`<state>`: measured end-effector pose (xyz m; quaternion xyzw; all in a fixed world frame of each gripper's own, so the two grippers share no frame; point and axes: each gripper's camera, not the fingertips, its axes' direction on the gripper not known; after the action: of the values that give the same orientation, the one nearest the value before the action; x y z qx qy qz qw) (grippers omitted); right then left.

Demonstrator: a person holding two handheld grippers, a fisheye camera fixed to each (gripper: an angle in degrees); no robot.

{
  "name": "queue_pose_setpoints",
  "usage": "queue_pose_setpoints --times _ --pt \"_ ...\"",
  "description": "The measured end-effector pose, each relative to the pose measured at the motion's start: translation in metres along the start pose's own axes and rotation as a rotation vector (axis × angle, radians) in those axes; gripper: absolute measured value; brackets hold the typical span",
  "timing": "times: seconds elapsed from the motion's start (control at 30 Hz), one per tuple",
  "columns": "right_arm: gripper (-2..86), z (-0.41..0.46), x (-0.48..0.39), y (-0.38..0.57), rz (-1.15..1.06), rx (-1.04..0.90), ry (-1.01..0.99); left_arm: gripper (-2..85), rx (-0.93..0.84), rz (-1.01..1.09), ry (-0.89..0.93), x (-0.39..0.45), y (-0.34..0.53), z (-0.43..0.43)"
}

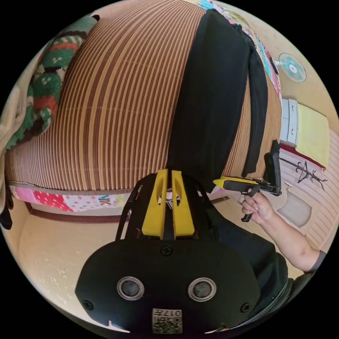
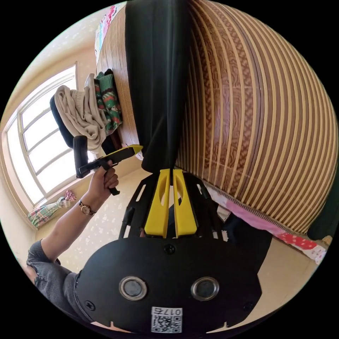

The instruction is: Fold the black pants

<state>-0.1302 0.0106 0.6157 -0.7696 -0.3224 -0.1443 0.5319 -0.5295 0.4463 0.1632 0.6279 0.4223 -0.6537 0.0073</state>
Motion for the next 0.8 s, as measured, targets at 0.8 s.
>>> queue_pose_setpoints --times 0.8 --pt "7.9 -0.161 0.171 0.222 0.311 0.243 0.521 -0.3 -0.242 -0.171 -0.017 -0.016 0.102 0.03"
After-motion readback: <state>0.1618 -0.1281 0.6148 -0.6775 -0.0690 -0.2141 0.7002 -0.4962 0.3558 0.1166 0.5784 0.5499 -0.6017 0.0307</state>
